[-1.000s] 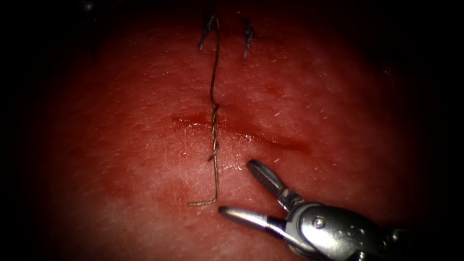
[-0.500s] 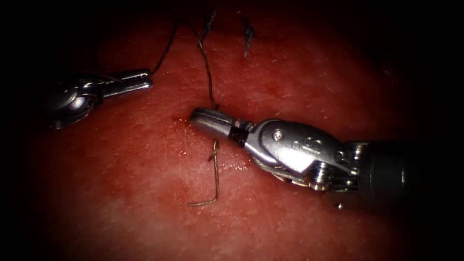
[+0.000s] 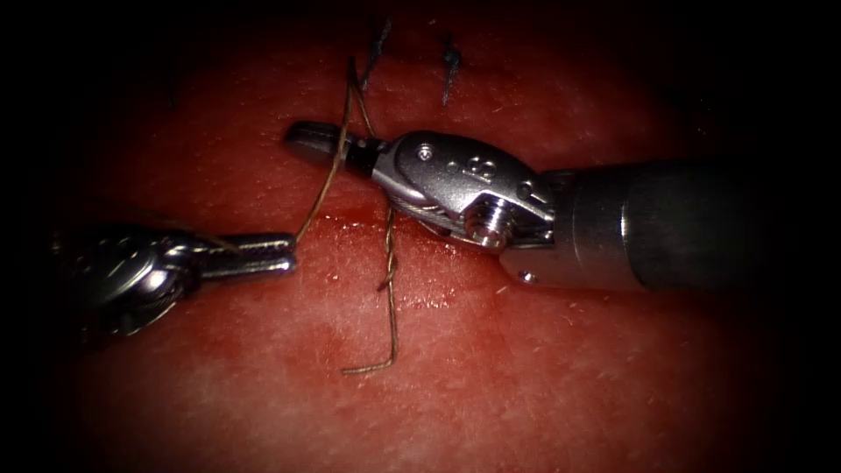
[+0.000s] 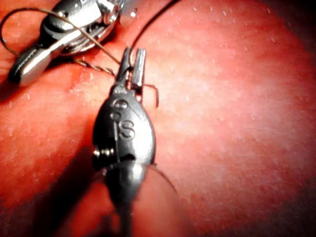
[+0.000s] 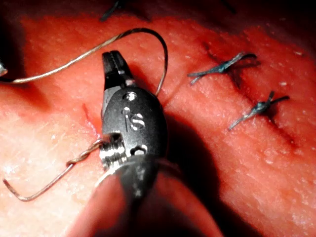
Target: Wound Closure
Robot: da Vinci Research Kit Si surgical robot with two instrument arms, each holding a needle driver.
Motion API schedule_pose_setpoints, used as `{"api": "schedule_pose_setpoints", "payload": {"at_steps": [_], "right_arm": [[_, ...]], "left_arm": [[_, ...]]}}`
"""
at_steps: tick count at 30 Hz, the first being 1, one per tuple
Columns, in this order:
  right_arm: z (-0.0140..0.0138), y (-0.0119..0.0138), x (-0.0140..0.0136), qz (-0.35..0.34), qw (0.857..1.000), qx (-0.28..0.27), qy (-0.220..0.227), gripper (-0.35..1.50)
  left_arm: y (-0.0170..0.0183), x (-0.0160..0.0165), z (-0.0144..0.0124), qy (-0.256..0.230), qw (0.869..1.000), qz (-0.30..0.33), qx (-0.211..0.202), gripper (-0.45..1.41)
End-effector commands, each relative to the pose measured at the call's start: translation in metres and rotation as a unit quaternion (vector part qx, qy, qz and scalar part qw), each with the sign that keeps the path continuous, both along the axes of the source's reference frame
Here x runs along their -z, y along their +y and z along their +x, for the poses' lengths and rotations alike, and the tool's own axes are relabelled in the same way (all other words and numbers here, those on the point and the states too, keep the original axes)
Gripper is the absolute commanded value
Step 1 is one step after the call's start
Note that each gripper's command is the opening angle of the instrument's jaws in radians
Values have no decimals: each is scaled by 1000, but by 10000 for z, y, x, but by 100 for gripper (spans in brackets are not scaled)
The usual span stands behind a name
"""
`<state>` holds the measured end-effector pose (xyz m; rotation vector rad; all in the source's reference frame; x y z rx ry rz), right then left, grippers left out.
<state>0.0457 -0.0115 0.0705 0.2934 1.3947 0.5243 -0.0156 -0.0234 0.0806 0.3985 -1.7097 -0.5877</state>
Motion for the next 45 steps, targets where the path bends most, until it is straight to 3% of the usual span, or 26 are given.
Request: {"api": "schedule_pose_setpoints", "payload": {"at_steps": [1,2,6,8,11,12,14,17,22,24,25,26,31,32,34,35,37,38,40,45], "right_arm": [[14,8,-7,7,1000,3,16,-20],[20,19,-10,17,999,6,51,-23],[23,33,-10,28,994,11,101,-18],[19,42,-3,31,988,23,151,-6],[15,44,4,31,983,33,178,-5],[12,44,10,32,980,44,192,-8],[7,42,21,34,975,59,211,-32],[-8,28,58,69,959,101,256,-35],[-7,19,81,73,964,114,230,-35],[-2,15,88,37,966,156,203,27],[-2,15,88,37,966,156,203,27],[-1,13,91,19,963,176,204,57],[-2,6,93,-13,950,248,190,51],[-1,3,93,-22,941,286,178,47],[0,1,92,-25,937,300,176,49],[3,-5,89,-32,924,342,168,49],[5,-13,87,-39,911,379,159,49],[5,-13,87,-39,911,379,159,49],[7,-27,83,-60,882,448,137,51],[6,-42,81,-61,857,501,104,64]], "left_arm": [[-6,-4,-3,0,1000,4,-2,-45],[-8,-2,-3,-4,1000,6,-5,-45],[-8,-3,1,-5,1000,13,-5,-45],[-3,-6,7,25,999,24,-3,-45],[1,-11,11,53,998,29,-3,-45],[5,-15,14,72,997,32,-5,-45],[11,-24,18,102,994,35,-7,-45],[21,-53,21,153,988,33,-17,-45],[28,-70,17,161,986,29,-15,-45],[33,-73,11,155,987,29,-20,-45],[33,-73,11,155,987,29,-20,-45],[37,-73,6,148,988,29,-27,-45],[47,-73,-1,141,989,34,-33,-45],[53,-73,-3,141,989,29,-35,-45],[55,-73,-4,142,989,27,-35,-45],[58,-73,-6,141,989,24,-37,-45],[59,-73,-8,139,989,21,-41,-45],[59,-73,-8,139,989,21,-41,-45],[61,-74,-8,138,989,21,-42,-45],[61,-76,-5,139,989,15,-44,-45]]}}
